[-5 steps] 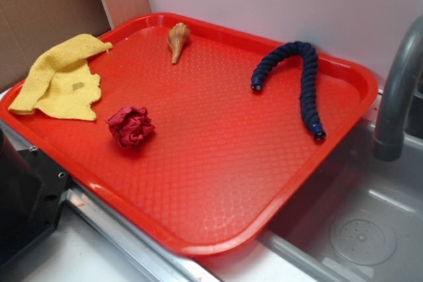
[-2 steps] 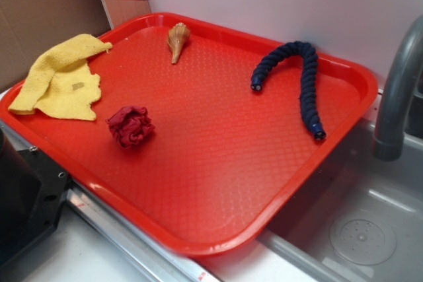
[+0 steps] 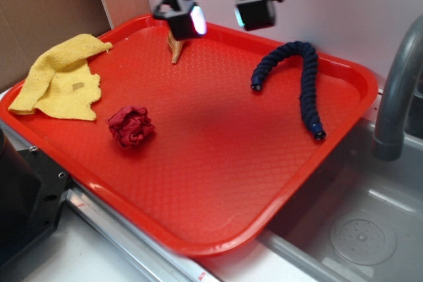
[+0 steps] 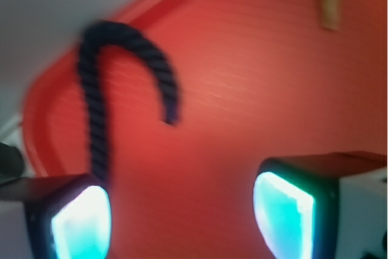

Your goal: Grab the blue rope.

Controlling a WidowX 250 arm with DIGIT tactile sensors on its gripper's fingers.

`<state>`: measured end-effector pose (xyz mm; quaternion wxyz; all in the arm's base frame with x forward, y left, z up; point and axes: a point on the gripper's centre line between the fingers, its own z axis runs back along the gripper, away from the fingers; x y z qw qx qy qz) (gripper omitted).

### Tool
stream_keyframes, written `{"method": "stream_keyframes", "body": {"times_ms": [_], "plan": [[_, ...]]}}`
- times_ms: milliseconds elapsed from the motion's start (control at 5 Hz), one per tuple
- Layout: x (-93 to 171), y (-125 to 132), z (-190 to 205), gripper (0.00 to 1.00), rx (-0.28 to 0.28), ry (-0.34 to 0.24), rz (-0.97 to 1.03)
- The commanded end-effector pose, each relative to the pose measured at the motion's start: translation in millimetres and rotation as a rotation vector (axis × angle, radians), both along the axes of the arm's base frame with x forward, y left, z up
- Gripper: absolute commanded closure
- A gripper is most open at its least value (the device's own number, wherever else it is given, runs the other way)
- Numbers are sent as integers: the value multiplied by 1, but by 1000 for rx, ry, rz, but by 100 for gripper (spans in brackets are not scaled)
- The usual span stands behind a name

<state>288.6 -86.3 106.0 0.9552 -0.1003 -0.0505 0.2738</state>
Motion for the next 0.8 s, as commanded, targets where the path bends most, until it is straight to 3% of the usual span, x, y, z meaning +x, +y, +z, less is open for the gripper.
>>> {"method": "stream_keyframes", "body": {"times_ms": [0,400,600], "plan": [[44,-46,-30,0,29,4,-61],[53,-43,-80,0,107,81,-63],[54,-42,-90,100,106,90,-60]]}}
